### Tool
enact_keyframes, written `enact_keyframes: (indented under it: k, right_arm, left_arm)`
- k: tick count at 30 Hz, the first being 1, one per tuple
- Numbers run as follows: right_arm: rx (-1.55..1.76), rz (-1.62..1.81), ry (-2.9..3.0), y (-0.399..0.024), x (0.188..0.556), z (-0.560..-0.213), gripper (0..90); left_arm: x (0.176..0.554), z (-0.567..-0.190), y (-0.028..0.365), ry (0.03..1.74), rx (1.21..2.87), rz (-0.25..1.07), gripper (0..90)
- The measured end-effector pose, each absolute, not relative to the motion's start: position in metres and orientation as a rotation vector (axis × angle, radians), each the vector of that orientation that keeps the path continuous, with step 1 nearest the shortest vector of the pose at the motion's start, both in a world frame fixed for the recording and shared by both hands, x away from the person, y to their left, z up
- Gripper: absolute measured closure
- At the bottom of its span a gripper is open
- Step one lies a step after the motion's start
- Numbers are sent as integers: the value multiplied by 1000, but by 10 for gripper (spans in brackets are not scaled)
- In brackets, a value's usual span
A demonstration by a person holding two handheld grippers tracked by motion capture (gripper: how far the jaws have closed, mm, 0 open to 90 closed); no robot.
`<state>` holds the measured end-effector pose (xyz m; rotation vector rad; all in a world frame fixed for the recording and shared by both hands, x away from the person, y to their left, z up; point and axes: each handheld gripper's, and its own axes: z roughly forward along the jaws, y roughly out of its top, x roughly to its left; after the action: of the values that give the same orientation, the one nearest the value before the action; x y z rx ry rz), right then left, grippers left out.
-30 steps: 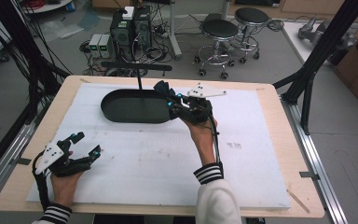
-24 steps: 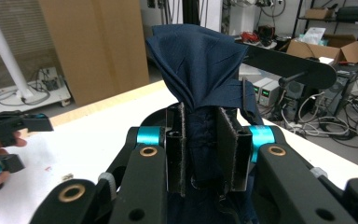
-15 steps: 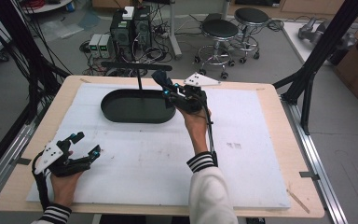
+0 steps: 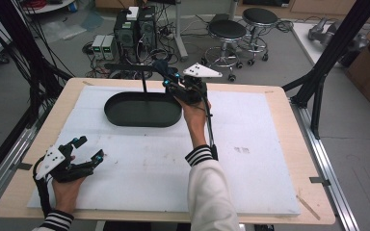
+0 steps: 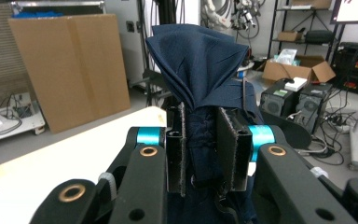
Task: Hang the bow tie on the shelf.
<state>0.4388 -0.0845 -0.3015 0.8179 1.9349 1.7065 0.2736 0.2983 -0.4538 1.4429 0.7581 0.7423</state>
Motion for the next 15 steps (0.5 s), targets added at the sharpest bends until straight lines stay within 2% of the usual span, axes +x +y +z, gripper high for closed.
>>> enact_keyframes:
  k: [7,15]
  right_arm:
    - [805,1690,1940,-68,455,-300,745]
    - [827,1673,1987,-61,467,-314,744]
  left_arm:
    - [274,-454,299,758,1441,741,168]
    - [273,-454,299,759,1439,737,168]
